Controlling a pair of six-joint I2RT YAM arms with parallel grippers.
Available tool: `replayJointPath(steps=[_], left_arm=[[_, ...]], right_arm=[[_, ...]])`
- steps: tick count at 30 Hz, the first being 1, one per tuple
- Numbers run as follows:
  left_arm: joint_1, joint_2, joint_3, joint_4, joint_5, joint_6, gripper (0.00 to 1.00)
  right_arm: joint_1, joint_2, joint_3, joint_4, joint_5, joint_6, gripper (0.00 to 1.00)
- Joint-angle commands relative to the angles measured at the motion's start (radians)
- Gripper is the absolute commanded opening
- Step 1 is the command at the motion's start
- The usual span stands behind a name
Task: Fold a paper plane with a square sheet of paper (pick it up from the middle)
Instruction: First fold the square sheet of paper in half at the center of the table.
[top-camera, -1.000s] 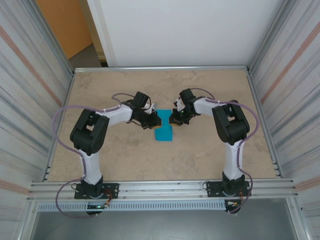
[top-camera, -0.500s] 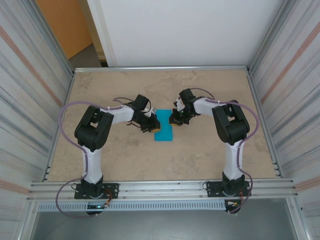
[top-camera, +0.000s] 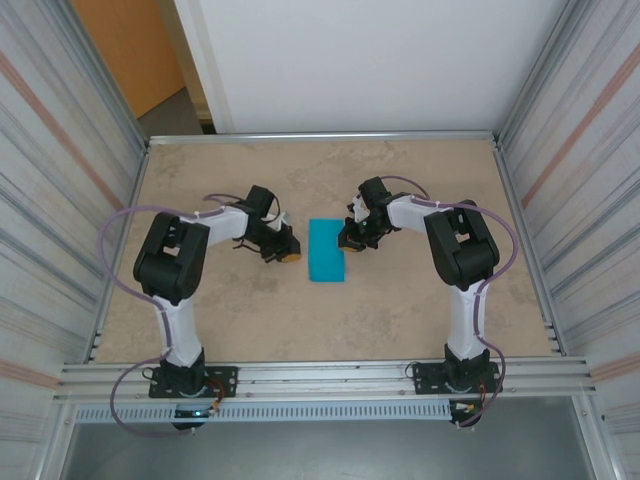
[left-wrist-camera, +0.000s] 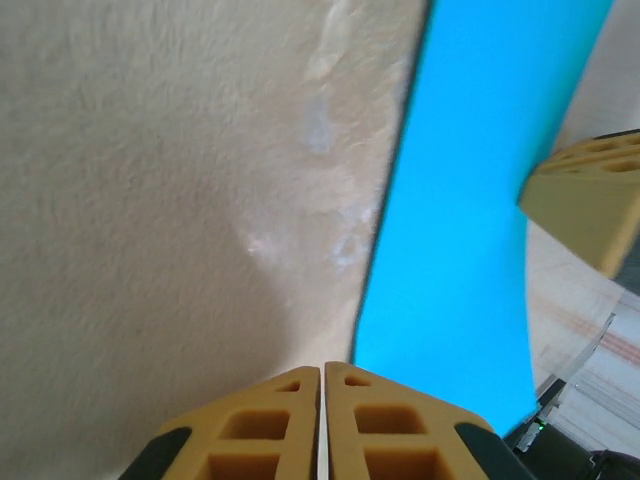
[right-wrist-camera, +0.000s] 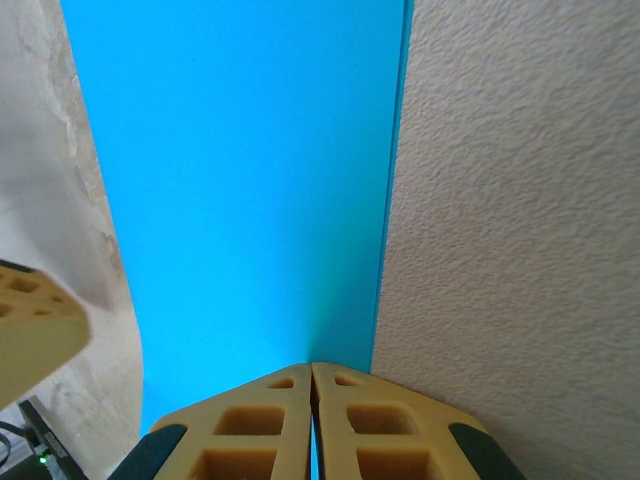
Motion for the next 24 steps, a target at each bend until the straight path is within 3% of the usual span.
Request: replayJointPath(steps=[1,11,18,24], left_arm=[[-0.05,-0.071,0.01,0.009,0.029,-0.007,0.12],[-0.131,0.043,0.011,0.07,0.048,-0.054,0.12],[-0.075,0.038,-0.073,0.027,0.013,0.001,0.12],[-0.012,-0.065,-0.129,-0.017,-0.023,0.041,0.12]], right_arm=[[-0.004,0.122,-0.088,-0.197,0.286,-0.012,0.11],[-0.003,0.128,-0.09,-0.193,0.285,-0.01,0.1],[-0.003,0.136,-0.094,-0.191,0.288,-0.01,0.1],[-0.003,0.13,-0.098,-0.188,0.293,-0.009,0.1]])
